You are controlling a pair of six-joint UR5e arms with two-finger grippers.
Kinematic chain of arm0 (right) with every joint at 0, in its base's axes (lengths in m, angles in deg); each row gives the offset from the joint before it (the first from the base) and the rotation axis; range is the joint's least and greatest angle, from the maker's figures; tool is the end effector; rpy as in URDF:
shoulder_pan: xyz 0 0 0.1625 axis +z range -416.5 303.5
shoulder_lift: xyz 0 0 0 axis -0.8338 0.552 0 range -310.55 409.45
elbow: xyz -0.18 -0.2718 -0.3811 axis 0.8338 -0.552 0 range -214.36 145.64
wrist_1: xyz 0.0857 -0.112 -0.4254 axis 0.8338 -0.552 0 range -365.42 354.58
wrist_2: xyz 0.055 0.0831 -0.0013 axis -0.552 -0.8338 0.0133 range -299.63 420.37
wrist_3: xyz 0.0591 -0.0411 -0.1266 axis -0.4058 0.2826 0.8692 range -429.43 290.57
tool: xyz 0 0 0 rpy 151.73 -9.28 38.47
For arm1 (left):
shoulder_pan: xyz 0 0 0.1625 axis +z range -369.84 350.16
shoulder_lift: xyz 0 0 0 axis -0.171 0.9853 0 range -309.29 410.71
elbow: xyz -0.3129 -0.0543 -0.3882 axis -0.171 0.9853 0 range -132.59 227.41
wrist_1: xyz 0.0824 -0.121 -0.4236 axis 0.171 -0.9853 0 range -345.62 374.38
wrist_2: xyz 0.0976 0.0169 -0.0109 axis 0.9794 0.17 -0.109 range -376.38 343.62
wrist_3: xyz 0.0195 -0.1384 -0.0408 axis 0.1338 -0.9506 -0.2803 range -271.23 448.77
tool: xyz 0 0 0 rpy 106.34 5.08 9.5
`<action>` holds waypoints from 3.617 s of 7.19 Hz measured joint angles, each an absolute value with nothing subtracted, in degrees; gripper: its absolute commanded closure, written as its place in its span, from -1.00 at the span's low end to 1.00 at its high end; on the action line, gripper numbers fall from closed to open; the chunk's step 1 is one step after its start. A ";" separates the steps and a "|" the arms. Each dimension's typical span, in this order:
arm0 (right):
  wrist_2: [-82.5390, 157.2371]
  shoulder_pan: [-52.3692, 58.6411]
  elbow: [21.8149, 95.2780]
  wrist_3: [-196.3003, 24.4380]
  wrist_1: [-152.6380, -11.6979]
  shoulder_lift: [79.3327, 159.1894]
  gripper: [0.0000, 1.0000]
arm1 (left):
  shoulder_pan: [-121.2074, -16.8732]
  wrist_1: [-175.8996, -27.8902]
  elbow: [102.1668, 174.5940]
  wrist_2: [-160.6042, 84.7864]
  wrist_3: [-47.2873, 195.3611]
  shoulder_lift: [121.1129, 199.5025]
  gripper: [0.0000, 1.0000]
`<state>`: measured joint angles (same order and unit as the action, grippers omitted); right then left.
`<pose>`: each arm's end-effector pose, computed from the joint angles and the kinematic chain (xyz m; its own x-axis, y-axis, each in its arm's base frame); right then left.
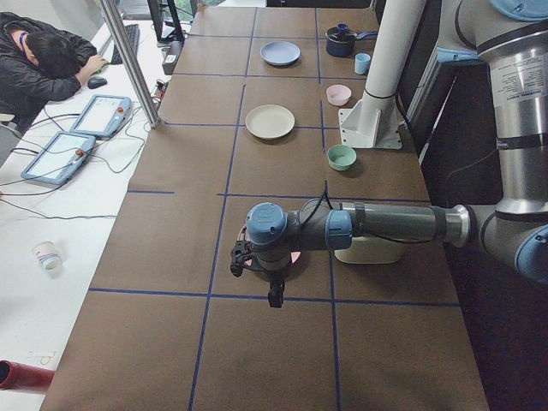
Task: Stack three plates with pink and blue
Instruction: 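Move the left gripper to the edge of the pink plate, then grasp the pink plate rim with the left gripper and lift it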
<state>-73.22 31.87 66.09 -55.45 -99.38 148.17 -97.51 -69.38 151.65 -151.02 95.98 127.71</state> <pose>0.0200 -0.4480 0.7545 0.6964 -0.2355 0.6779 0.2028 0.9707 0.1289 -0.0145 -0.4061 0.7538 0.7027 0.0929 -0.7054 -0.1298 0.9915 0.0013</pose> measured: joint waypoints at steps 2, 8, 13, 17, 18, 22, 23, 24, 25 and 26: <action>-73.26 31.75 66.10 -55.48 -99.38 147.98 -1.00 | -97.53 -69.43 151.78 -151.14 96.01 127.73 -1.00; -73.71 29.86 67.98 -56.11 -99.45 147.05 -1.00 | -96.82 -72.31 150.79 -151.97 95.52 136.58 -1.00; -73.82 28.80 68.02 -56.18 -99.47 147.05 -1.00 | -82.26 -105.11 138.32 -152.01 62.71 134.52 -1.00; -73.69 28.67 67.84 -56.14 -99.46 147.10 -1.00 | -74.22 -125.58 127.78 -151.46 46.49 134.53 0.17; -73.67 28.67 67.77 -56.10 -99.47 147.13 -1.00 | -73.96 -125.99 127.38 -151.48 46.16 134.51 0.61; -73.66 28.67 67.68 -56.07 -99.46 147.19 -1.00 | -73.83 -126.19 127.05 -151.76 46.44 134.49 0.86; -73.66 28.67 67.68 -56.07 -99.46 147.19 -1.00 | -73.84 -126.18 127.06 -151.82 46.45 134.48 1.00; -73.66 28.67 67.68 -56.07 -99.47 147.19 -1.00 | -73.83 -126.23 127.20 -151.97 46.35 134.47 1.00; -73.66 28.67 67.68 -56.07 -99.46 147.19 -1.00 | -73.83 -126.27 127.61 -152.60 46.09 134.58 1.00; -73.66 28.67 67.68 -56.07 -99.46 147.19 -1.00 | -73.83 -126.24 128.33 -154.97 45.51 135.01 1.00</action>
<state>-73.66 28.67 67.68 -56.07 -99.46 147.19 -73.83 -126.24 128.33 -154.97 45.51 135.01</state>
